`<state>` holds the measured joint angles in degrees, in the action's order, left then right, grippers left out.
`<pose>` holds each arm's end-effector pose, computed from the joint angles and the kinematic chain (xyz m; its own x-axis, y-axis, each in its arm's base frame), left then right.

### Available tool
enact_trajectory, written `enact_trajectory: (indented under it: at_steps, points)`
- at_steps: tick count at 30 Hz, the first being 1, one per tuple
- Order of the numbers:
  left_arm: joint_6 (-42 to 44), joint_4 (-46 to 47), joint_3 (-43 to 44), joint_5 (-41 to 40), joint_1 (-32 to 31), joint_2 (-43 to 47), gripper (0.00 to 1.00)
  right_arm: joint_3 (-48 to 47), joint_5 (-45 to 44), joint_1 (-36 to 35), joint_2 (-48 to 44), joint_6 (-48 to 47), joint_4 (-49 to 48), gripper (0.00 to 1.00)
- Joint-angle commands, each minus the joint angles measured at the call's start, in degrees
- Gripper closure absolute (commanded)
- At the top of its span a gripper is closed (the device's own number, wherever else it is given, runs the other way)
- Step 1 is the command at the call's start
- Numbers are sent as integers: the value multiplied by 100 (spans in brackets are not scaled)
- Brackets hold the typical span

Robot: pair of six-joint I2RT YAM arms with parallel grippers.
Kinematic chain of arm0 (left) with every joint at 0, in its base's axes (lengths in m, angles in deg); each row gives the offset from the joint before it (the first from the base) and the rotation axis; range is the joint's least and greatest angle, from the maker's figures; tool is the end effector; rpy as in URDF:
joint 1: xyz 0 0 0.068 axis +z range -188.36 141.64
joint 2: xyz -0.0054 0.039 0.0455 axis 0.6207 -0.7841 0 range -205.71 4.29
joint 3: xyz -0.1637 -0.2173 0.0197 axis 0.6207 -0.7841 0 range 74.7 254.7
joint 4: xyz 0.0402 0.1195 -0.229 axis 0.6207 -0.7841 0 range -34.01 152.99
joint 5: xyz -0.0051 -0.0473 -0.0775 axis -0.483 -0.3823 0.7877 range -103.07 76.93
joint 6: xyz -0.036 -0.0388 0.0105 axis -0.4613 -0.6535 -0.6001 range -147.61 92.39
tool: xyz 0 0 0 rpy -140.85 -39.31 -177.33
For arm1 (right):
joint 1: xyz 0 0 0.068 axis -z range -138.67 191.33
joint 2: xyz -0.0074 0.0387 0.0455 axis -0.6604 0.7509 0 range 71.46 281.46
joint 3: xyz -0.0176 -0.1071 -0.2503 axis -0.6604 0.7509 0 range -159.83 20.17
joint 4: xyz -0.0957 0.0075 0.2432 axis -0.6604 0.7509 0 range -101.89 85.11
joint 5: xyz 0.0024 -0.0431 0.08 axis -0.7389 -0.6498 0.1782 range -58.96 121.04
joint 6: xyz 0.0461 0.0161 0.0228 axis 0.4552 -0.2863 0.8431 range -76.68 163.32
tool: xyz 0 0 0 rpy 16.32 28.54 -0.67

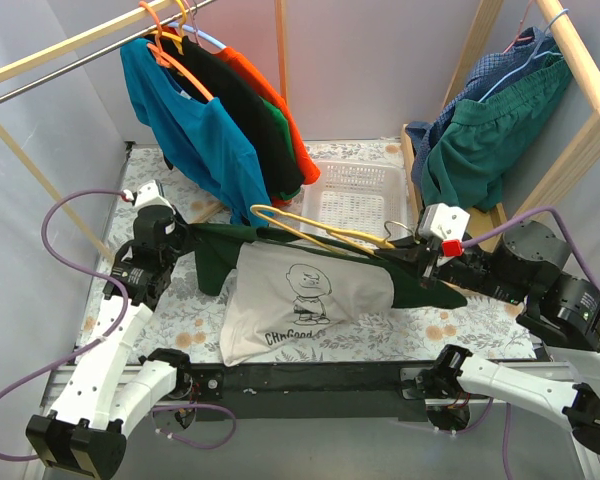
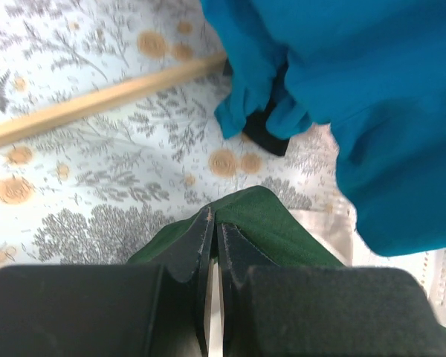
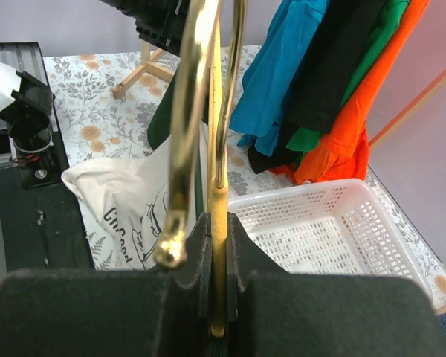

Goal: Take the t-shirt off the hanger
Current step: Remove the T-shirt at the center of the board.

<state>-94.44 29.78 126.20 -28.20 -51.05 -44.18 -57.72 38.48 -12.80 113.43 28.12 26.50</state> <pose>0.1778 -0.0305 0.3294 -0.1854 -0.8679 -0.4608 -0.4539 0.4915 -0.7432 0.0526 0.0806 0.4777 0.2061 -0.1587 -0.9656 -0.8552 0.4503 -0.2566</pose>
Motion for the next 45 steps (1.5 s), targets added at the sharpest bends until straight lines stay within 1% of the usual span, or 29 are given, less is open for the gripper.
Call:
enact_trajectory:
  at_steps: [1,5,7,9,10,12,14,15,18,19,22,23,24,26,31,36,39,42,45]
  points:
    - [64,-230,-202,-1010,284,-22,100,-219,-174,25,-217,-45,-384,99]
    - [397,-90,-203,-264,293,152,100,114,151,25,117,61,-665,99]
    - [486,-72,-106,-139,293,276,90,308,266,25,328,87,-841,99]
    - [391,-98,34,-147,284,434,67,581,538,25,547,166,-1131,99]
    - [285,-106,122,-121,284,452,58,660,635,34,627,210,-1228,99]
    - [57,-19,333,167,284,505,47,827,811,25,889,316,-1351,99]
    - [108,243,395,545,285,557,42,941,872,25,1031,369,-1396,99]
    - [256,341,387,790,293,593,41,1003,916,25,1136,377,-1352,99]
    - [652,719,299,2107,293,724,40,1117,1136,25,1173,386,-1360,99]
    - [854,798,264,3042,293,768,39,1179,1206,25,1172,404,-1413,99]
    - [1180,965,158,4724,293,769,39,1180,1531,25,1216,421,-1448,99]
    - [1242,1061,106,5774,293,812,39,1162,1663,34,1260,422,-1449,99]
    - [1277,1106,53,6281,293,847,37,1136,1716,25,1278,430,-1466,99]
    - [1295,1203,-97,6959,284,987,34,1066,1891,25,1330,430,-1492,99]
    - [1392,1142,-237,7656,293,989,29,881,2217,25,1576,439,-1536,99]
    - [1462,1089,-264,7990,284,1067,27,696,2253,25,1814,413,-1598,99]
    - [1576,896,-273,8131,285,1085,26,556,2244,25,1937,369,-1598,99]
    - [1629,764,-360,8114,285,1120,28,389,2305,25,2042,343,-1598,99]
    - [1673,676,-466,8088,284,1173,33,257,2411,25,2139,334,-1598,99]
